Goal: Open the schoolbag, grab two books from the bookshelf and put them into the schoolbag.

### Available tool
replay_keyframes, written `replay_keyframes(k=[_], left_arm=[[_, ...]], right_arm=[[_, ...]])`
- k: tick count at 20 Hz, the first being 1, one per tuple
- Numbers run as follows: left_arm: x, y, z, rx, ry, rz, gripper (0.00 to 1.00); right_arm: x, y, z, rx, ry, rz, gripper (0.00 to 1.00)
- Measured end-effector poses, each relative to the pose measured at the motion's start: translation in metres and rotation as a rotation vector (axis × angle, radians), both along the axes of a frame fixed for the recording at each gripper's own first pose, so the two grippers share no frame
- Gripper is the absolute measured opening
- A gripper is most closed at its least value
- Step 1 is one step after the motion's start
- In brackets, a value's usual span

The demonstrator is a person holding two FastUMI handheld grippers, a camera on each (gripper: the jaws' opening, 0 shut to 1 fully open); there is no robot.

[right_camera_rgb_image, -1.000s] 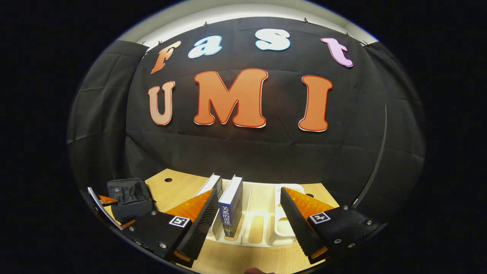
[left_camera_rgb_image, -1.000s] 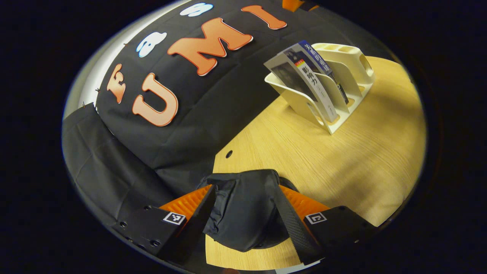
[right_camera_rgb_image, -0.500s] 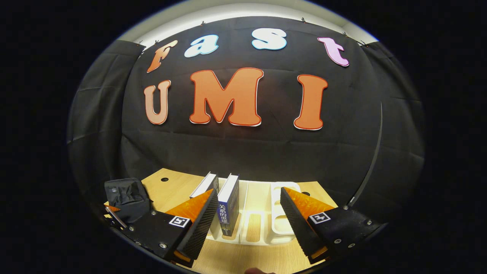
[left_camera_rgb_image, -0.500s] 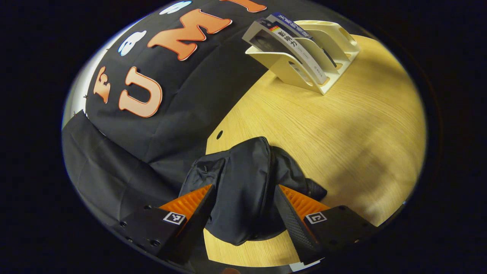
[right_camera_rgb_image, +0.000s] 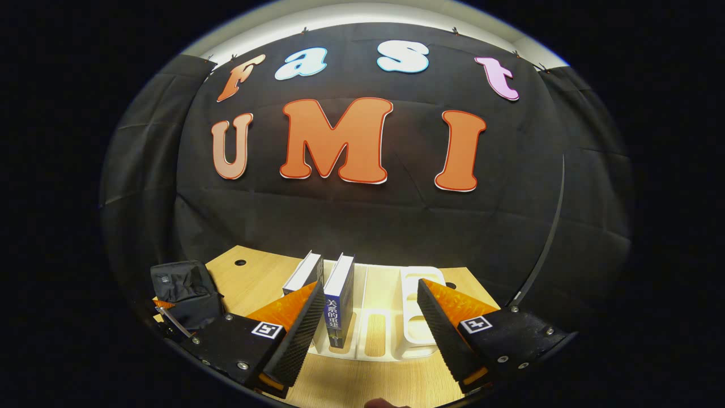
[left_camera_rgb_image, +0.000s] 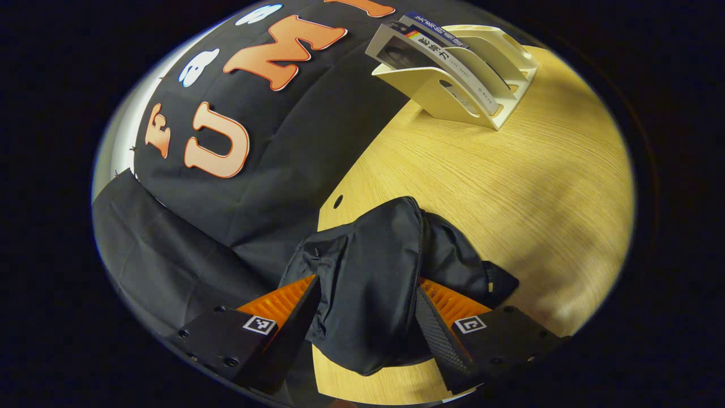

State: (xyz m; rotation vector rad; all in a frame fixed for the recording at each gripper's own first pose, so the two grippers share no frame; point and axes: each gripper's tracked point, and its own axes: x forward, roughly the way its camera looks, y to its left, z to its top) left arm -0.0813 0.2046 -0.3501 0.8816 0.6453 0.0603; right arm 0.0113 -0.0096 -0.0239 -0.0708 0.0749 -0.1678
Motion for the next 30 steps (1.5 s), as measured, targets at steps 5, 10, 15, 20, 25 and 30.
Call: replay_keyframes(k=[5,10,15,20,25,30], left_arm=[[0.016,0.004,0.005,0.06,-0.031,-0.015,0.98],[0.035,0.013,-0.011,0.145,0.005,0.034,0.97],[0.042,0.019,-0.026,0.131,0.082,0.087,0.9],[0.037,0.011,-0.027,0.065,0.179,0.129,0.26],[0.026,0.013,-0.017,-0.004,0.263,0.193,0.07],[0.033,0.017,0.014,-0.065,0.274,0.213,0.06]], right_arm=[[-0.002,0.01,-0.001,-0.01,0.003,-0.011,0.98],[0.0,0.01,-0.001,-0.024,0.004,-0.014,0.98],[0.002,-0.004,-0.003,-0.019,0.006,-0.019,0.98],[0.005,-0.026,-0.006,-0.018,0.005,-0.005,0.98],[0.01,-0.04,-0.009,-0.023,0.021,0.058,0.98],[0.011,-0.028,-0.016,-0.025,0.067,0.16,0.98]])
